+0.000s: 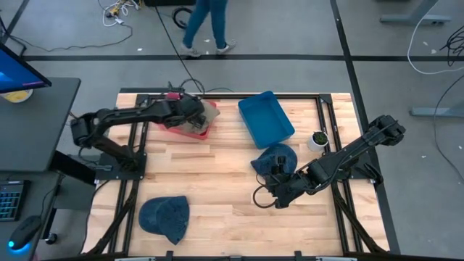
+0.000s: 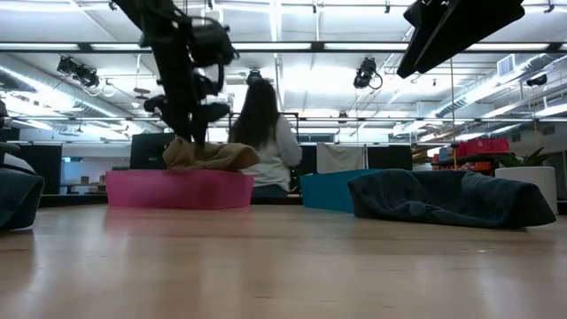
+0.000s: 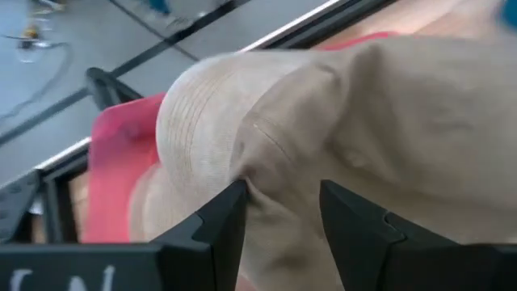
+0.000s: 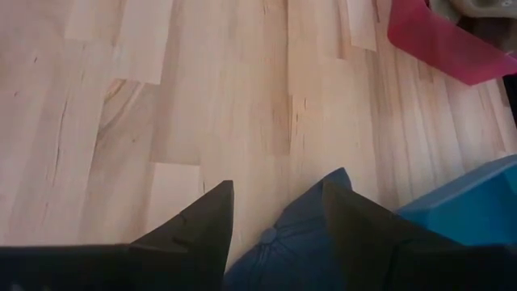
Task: Pick & Place hat
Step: Put the brown cap into the red bin
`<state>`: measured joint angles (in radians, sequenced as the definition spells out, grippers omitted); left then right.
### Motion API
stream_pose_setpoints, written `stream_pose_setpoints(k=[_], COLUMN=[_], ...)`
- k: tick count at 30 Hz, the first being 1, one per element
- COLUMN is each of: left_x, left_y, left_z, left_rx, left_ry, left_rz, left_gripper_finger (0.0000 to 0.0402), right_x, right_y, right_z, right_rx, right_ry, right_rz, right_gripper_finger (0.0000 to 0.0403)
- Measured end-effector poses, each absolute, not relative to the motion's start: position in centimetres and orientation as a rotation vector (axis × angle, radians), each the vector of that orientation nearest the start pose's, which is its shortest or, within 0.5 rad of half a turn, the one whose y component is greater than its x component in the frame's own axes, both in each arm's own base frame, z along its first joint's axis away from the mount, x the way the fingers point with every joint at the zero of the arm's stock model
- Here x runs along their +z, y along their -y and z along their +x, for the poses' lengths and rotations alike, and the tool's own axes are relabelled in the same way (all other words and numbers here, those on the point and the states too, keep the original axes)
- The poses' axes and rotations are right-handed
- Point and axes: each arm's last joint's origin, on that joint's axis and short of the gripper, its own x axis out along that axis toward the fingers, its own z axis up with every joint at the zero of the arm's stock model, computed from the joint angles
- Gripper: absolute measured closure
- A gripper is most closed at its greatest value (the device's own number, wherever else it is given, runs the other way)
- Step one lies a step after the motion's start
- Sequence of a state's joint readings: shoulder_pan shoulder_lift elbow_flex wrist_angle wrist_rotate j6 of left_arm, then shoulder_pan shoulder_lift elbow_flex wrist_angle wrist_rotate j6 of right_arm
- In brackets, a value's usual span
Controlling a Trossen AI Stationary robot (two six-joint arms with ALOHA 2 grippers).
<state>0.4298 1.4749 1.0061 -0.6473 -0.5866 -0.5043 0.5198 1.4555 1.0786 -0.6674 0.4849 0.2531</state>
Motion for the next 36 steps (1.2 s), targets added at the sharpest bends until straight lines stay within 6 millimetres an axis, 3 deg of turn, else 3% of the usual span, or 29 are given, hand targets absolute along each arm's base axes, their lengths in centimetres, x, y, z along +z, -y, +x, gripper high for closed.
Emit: stream_pose_setpoints(k=[5,8,14,19,29,36], left_x=[20.3,19.4,19.3,20.4,26.0,25.3], left_y=[-15.1,-15.7,-15.8,-15.2,-11.8,-12.0], left_z=[25.1,25.1,25.1,24.8,22.5,23.6], left_rx=[1.267,1.286,1.283,1.272,1.407,1.486], left_ry=[-0.978,-1.012,-1.027,-1.019,-0.863,-0.625], left_rz=[-0.261,-0.261,-0.252,-0.237,-0.427,-0.629], left_gripper_finger=[0.0241,0.0262,0.0383,0.0396,0.0397,0.0398], right_x=[25.1,25.1,25.1,25.1,25.1,25.1], right_y=[-13.1,-13.1,-13.1,-13.1,-13.1,-13.1], right_z=[25.5,25.5,25.5,25.5,25.5,25.5], right_rx=[-0.083,-0.083,-0.091,-0.092,-0.095,-0.095], right_ry=[-0.905,-0.904,-0.903,-0.903,-0.902,-0.902], right_rz=[-0.267,-0.267,-0.251,-0.25,-0.242,-0.242], right_gripper_finger=[0.0208,0.0208,0.0208,0.0208,0.0208,0.0208])
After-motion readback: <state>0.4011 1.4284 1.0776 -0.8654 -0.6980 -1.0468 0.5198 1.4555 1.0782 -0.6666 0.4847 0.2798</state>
